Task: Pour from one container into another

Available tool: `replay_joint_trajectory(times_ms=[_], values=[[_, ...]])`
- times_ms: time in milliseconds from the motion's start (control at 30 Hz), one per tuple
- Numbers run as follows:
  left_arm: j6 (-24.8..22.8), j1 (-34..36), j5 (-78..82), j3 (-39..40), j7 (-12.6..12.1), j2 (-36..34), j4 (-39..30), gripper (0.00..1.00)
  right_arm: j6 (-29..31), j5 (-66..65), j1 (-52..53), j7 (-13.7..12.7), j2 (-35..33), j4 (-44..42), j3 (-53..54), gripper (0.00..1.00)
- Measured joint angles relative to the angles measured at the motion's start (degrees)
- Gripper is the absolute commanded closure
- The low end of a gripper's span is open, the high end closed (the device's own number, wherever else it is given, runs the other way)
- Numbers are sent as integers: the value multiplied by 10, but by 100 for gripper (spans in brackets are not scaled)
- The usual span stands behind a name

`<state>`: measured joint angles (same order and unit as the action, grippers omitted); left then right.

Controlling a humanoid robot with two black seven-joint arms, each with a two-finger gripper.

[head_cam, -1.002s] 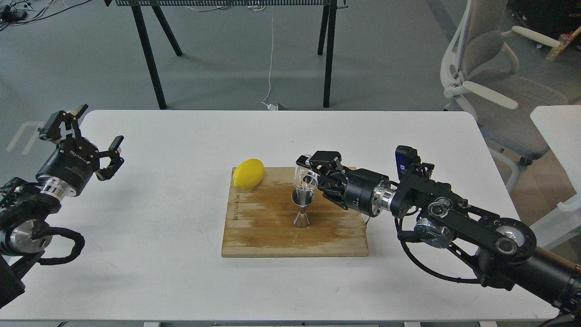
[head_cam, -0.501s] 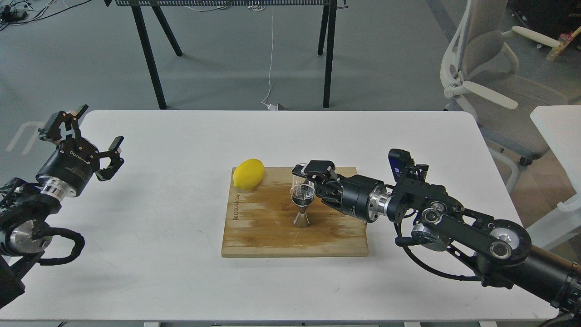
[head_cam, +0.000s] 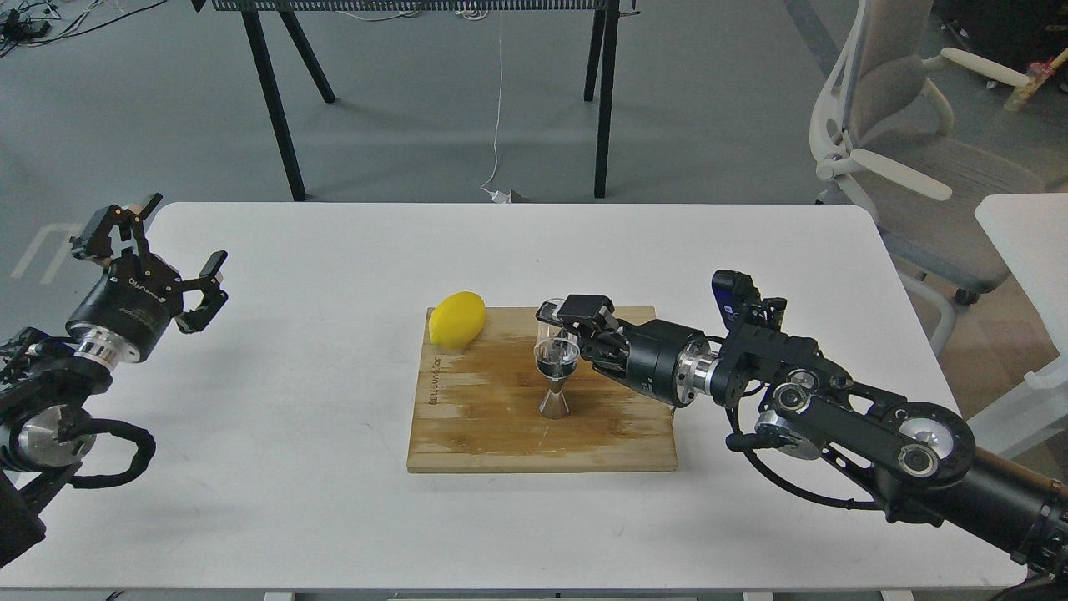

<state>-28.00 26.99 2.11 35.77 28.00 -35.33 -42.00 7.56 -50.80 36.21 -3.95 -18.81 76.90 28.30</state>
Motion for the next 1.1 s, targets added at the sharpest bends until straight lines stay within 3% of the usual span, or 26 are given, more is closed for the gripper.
replay_joint_trajectory(times_ms=[1102], values=[[0, 0, 0, 0, 0, 0, 1, 0, -1, -119, 45, 5, -3, 0, -43, 71]])
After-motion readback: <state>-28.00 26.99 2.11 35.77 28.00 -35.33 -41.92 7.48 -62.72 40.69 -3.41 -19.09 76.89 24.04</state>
